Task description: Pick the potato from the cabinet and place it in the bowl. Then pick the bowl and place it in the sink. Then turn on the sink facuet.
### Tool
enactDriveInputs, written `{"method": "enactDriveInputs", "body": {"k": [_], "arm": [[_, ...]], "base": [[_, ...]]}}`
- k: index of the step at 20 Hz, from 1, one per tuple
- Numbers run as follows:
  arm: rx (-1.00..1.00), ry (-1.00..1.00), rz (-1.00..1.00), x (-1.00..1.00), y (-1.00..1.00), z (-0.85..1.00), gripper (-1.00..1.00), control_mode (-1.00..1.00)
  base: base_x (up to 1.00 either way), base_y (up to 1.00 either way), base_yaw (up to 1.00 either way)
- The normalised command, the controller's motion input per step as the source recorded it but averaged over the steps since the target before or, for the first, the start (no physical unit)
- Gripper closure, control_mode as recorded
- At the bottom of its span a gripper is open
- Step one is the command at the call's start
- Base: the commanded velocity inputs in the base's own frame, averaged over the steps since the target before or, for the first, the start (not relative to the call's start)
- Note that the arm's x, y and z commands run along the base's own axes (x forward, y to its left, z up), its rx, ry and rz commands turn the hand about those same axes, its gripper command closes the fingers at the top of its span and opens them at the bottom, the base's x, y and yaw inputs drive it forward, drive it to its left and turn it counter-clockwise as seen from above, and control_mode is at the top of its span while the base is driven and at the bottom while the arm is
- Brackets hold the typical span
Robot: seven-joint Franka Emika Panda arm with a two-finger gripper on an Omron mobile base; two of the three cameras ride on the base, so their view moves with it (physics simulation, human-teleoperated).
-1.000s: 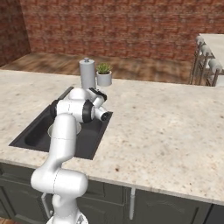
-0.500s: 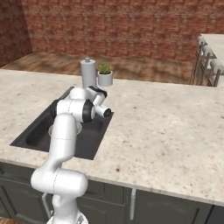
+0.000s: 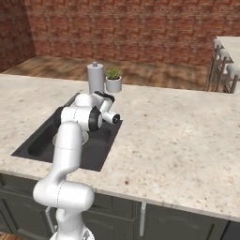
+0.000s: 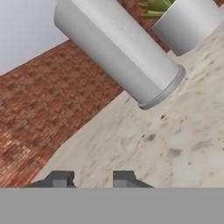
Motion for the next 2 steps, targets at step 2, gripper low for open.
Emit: {"method": "enactDriveInputs", "body": {"k": [2], "arm": [[0.04,0.0,0.0,0.0,-0.08,0.0,1.0,-1.0]], "base": [[0.0,0.0,0.0]]}}
